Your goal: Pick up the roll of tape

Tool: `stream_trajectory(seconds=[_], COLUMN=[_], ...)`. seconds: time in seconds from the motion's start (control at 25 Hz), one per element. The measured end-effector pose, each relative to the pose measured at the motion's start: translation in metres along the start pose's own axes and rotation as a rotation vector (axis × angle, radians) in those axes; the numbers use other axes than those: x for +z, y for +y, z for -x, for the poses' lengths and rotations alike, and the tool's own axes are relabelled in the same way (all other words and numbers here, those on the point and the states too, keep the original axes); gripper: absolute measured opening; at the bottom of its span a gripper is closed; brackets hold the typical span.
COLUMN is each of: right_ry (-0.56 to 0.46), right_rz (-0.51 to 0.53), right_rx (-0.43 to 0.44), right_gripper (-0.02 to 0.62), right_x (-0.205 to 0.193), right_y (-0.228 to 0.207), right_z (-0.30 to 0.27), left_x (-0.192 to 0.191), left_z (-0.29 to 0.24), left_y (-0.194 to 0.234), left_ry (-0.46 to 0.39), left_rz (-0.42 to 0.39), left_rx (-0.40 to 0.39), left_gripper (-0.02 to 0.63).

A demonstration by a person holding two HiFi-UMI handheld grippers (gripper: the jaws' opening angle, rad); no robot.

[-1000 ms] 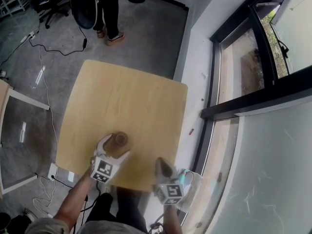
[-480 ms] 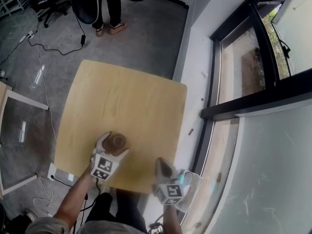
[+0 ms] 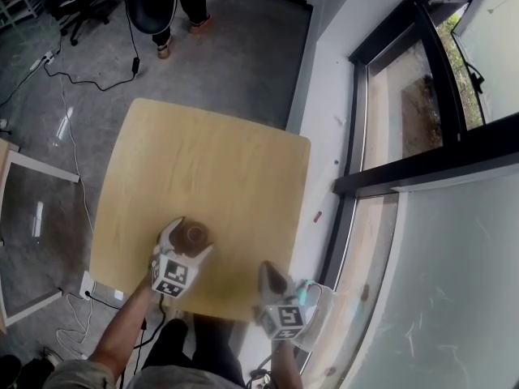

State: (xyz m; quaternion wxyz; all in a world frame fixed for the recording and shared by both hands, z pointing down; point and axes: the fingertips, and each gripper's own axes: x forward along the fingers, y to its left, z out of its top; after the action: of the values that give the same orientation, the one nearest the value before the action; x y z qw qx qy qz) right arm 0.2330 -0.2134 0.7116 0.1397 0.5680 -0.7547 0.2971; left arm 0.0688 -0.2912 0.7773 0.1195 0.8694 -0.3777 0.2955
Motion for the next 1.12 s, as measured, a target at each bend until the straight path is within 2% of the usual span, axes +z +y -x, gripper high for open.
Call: stream_trajectory(seconds=[0.16,0.32,0.56,1.12], right_ry=[-0.025,0.01,-0.011,-0.024], right_rz=[-0.002,-0.009,-0.013,-0.007], right_rx=[-0.009,-0.007,-0.013,-0.024], right_gripper=[0.014,0.014,0.014,0.014], right_x=[0.007,-0.004,0.003,0.005], right_y=[-0.001,-0.004,-0.002,-0.004], right_z=[-0.001,0.001,0.0,0.008], left_x=[-0.001,0.001,0.002,0.004], left_z=[-0.002,-0.001,-0.003,0.001], left_y=[0.002,0.002,0.002,0.006], left_ry=[0.011,0.009,0.023,0.011], left_rz=[0.001,-0.012,-0.01,0.011], left_rx=[0.004,0.01,0.019,-0.001], left_gripper=[0.414,0.383,0.344,0.339])
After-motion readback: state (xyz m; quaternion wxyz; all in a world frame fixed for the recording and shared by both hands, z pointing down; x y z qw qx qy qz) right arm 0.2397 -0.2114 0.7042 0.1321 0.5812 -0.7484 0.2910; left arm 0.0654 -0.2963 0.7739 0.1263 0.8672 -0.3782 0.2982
